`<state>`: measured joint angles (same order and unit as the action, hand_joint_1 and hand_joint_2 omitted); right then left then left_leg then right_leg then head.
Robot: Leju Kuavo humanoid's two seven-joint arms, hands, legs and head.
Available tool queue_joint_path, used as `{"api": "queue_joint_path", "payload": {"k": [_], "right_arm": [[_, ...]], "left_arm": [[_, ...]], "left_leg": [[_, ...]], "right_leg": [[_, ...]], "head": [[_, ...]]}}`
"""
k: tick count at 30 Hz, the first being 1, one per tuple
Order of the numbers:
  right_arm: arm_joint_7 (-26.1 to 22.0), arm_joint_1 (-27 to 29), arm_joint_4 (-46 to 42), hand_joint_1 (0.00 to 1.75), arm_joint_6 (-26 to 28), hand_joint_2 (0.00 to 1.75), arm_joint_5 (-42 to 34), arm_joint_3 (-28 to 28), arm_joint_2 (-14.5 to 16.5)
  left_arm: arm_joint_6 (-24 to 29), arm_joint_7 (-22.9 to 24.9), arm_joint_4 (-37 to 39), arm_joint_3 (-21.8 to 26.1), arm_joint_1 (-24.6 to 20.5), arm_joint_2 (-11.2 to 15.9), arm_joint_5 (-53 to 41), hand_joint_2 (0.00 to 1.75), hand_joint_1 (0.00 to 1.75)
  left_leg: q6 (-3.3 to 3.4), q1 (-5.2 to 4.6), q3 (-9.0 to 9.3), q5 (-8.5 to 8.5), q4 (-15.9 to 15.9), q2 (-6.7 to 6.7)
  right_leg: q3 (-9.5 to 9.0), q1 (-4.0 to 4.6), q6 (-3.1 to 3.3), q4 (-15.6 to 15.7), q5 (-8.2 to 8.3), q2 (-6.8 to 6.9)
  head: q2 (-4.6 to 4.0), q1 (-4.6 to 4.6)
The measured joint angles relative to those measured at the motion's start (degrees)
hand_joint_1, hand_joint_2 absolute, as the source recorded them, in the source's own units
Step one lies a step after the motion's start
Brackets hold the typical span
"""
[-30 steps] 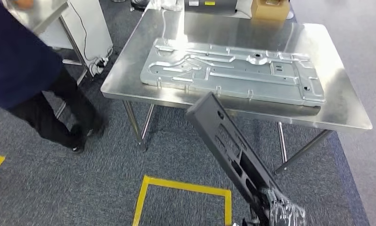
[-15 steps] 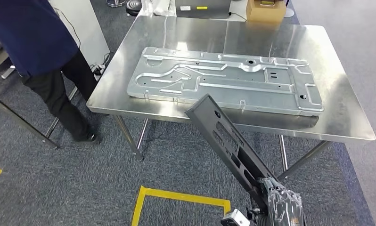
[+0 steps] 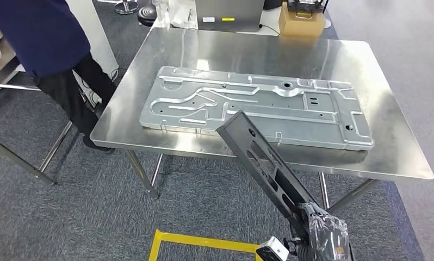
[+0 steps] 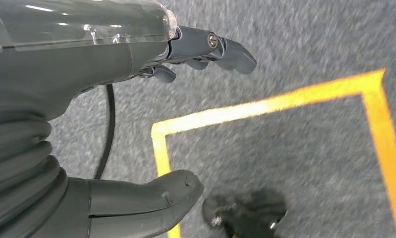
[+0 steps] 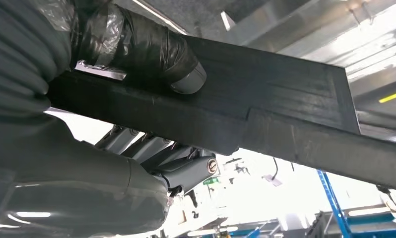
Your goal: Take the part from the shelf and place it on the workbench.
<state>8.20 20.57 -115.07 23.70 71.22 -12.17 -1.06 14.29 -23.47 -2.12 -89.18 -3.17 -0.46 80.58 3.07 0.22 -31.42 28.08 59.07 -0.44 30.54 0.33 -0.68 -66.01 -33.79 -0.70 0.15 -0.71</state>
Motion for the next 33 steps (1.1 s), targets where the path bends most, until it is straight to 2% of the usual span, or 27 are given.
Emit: {"api": "queue_joint_path", "payload": {"k": [2, 3, 4, 5, 7, 9, 11, 13, 14, 15, 17, 18, 19, 20, 22, 24, 26, 29, 30, 31, 33], "right_arm": [[-0.1, -0.1, 0.1, 1.75, -0.1, 1.75, 0.0, 0.2, -0.1], [-0.1, -0.1, 0.2, 1.75, -0.2, 1.75, 0.0, 0.3, -0.1], [-0.3, -0.1, 0.4, 1.75, -0.4, 1.75, 0.1, 0.5, -0.1], [-0.4, -0.2, 0.5, 1.75, -0.7, 1.75, 0.1, 0.6, -0.1], [-0.7, -0.4, 0.7, 1.75, -1.2, 1.75, 0.2, 0.9, -0.1], [-1.0, -1.1, 0.9, 1.75, -1.8, 1.75, 0.8, 1.0, -0.1], [-1.2, -2.2, 1.1, 1.75, -2.7, 1.75, 1.8, 1.1, -0.3], [-1.1, -4.1, 1.3, 1.75, -4.2, 1.75, 4.1, 1.1, -0.6], [-0.9, -5.8, 1.4, 1.75, -5.8, 1.75, 5.9, 1.1, -1.0], [-0.5, -8.2, 1.9, 1.75, -7.9, 1.75, 8.2, 0.9, -1.5], [0.2, -14.4, 4.2, 1.75, -12.6, 1.75, 12.3, 0.2, -2.7], [0.4, -17.7, 5.9, 1.75, -14.6, 1.75, 13.5, -0.4, -3.2], [0.6, -20.8, 7.6, 1.75, -16.0, 1.75, 14.1, -1.0, -3.6], [0.8, -23.5, 9.2, 1.75, -17.0, 1.75, 14.5, -1.7, -3.9], [0.9, -27.9, 11.9, 1.75, -18.3, 1.75, 15.1, -3.3, -4.3], [1.1, -31.4, 14.2, 1.75, -19.2, 1.75, 15.5, -5.2, -4.5], [1.3, -33.9, 16.0, 1.75, -19.9, 1.75, 15.7, -7.1, -4.5], [1.5, -36.7, 17.5, 1.75, -20.5, 1.75, 15.7, -9.4, -4.6], [1.6, -37.5, 17.8, 1.75, -20.6, 1.75, 15.7, -9.8, -4.6], [1.7, -38.3, 18.0, 1.75, -20.8, 1.75, 15.6, -10.1, -4.6], [2.0, -39.3, 18.5, 1.75, -21.2, 1.75, 15.6, -10.8, -4.7]], "left_arm": [[0.0, 0.0, 0.0, 0.0, -0.1, 0.0, 0.0, 1.75, 0.0], [0.0, 0.1, 0.0, 0.0, -0.1, 0.0, 0.0, 1.75, 0.0], [0.0, 0.1, 0.0, 0.0, 0.0, 0.0, 0.0, 1.75, 0.0], [0.0, 0.2, 0.0, 0.0, 0.1, 0.0, -0.1, 1.75, 0.0], [0.0, 0.3, 0.0, 0.0, 0.1, -0.1, -0.1, 1.75, 0.0], [0.0, 0.4, 0.0, 0.0, 0.0, -0.1, -0.2, 1.75, 0.0], [-0.1, 0.6, 0.0, 0.0, -0.1, 0.0, -0.6, 1.75, 0.0], [-0.2, 0.5, 0.0, 0.0, -0.3, 0.0, -1.4, 1.75, 0.0], [-0.3, 0.4, 0.0, 0.0, -0.4, 0.0, -1.9, 1.75, 0.0], [-0.4, 0.3, -0.1, 0.0, -0.6, 0.0, -2.5, 1.75, 0.0], [-0.7, 0.0, -0.3, 0.0, -1.1, 0.0, -3.7, 1.75, 0.0], [-0.9, -0.1, -0.4, 0.0, -1.3, 0.0, -4.1, 1.75, 0.0], [-1.0, -0.1, -0.5, 0.0, -1.4, 0.1, -4.4, 1.75, 0.0], [-1.1, -0.2, -0.6, 0.0, -1.4, 0.1, -4.7, 1.75, 0.0], [-1.2, -0.2, -0.7, 0.0, -1.5, 0.2, -5.1, 1.75, 0.0], [-1.2, -0.3, -0.9, 0.0, -1.6, 0.4, -5.5, 1.75, 0.0], [-1.3, -0.3, -1.1, 0.0, -1.8, 0.5, -5.8, 1.75, 0.0], [-1.4, -0.3, -1.3, 0.0, -1.8, 0.4, -6.1, 1.75, 0.0], [-1.4, -0.3, -1.4, 0.0, -1.9, 0.4, -6.2, 1.75, 0.0], [-1.4, -0.4, -1.4, 0.0, -2.0, 0.3, -6.2, 1.75, 0.0], [-1.4, -0.3, -1.5, 0.0, -2.0, 0.3, -6.3, 1.75, 0.0]], "left_leg": [[-0.03, 0.1, 0.52, 0.55, 0.0, 0.01], [-0.19, 0.18, 0.83, 0.94, 0.0, 0.0], [-0.4, 0.31, 1.29, 1.37, 0.0, -0.03], [-0.63, 0.48, 1.9, 1.84, 0.0, -0.08], [-1.19, 0.8, 3.29, 2.89, 0.0, -0.15], [-1.98, 0.92, 4.12, 3.75, -0.2, -0.15], [-2.87, 0.83, 4.66, 3.95, -0.1, -0.05], [-3.47, 0.89, 4.78, 4.14, 1.0, 0.08], [-3.63, 0.96, 3.99, 4.7, 2.7, 0.1], [-3.75, 1.03, 2.46, 5.69, 5.4, 0.12], [-3.88, 1.03, -2.21, 8.14, 12.1, 0.11], [-3.88, 1.02, -4.38, 8.66, 14.4, 0.1], [-3.8, 1.01, -5.79, 8.09, 15.1, 0.11], [-3.66, 0.98, -6.23, 6.31, 13.8, 0.11], [-3.0, 0.75, -4.91, 0.87, 7.4, 0.21], [-2.36, 0.18, -3.77, -1.18, 2.4, 0.4], [-1.95, -0.22, -3.64, -1.04, 1.1, 0.43], [-1.31, 0.4, -2.52, -2.05, -0.3, 0.3], [-1.09, 0.62, -2.06, -2.08, -0.8, 0.28], [-0.92, 0.62, -1.72, -1.93, -1.0, 0.27], [-0.66, 0.67, -1.07, -1.31, -1.0, 0.22]], "right_leg": [[4.39, -0.56, -0.65, -6.0, -2.82, 0.11], [6.21, -0.86, -0.94, -7.6, -3.46, 0.18], [7.26, -1.1, -1.19, -7.7, -3.09, 0.26], [7.33, -1.31, -1.4, -5.9, -1.44, 0.35], [5.97, -1.55, -1.6, 0.4, 3.89, 0.55], [5.17, -1.24, -0.98, 4.3, 6.4, 0.81], [5.05, -0.92, 0.24, 4.7, 6.26, 0.83], [4.27, -1.08, 1.26, 5.2, 6.52, 0.68], [3.82, -1.13, 1.66, 5.5, 6.42, 0.62], [3.46, -1.16, 1.98, 5.7, 6.32, 0.56], [3.18, -0.99, 2.43, 5.8, 6.05, 0.35], [3.05, -0.88, 2.55, 5.7, 5.9, 0.22], [2.81, -0.76, 2.61, 5.7, 5.69, 0.13], [2.47, -0.66, 2.61, 5.7, 5.44, 0.06], [1.64, -0.54, 2.43, 5.8, 4.85, 0.1], [1.2, -0.49, 1.98, 5.8, 4.42, 0.29], [1.07, -0.46, 1.29, 6.0, 4.13, 0.47], [1.09, -0.31, 0.4, 5.2, 3.13, 0.65], [2.12, -0.38, 0.13, 3.2, 2.14, 0.67], [3.93, -0.58, -0.12, 0.0, 0.89, 0.66], [8.74, -0.97, -0.62, -7.2, -1.06, 0.66]], "head": [[0.0, -0.01], [0.0, -0.01], [0.0, -0.01], [0.0, -0.01], [0.0, -0.02], [0.0, -0.03], [0.0, -0.02], [0.0, 0.0], [0.0, 0.01], [0.0, 0.03], [0.0, 0.05], [0.0, 0.05], [0.0, 0.05], [0.0, 0.05], [0.0, 0.04], [0.0, 0.04], [0.0, 0.04], [0.0, 0.01], [0.0, -0.01], [0.0, -0.03], [0.0, -0.02]]}}
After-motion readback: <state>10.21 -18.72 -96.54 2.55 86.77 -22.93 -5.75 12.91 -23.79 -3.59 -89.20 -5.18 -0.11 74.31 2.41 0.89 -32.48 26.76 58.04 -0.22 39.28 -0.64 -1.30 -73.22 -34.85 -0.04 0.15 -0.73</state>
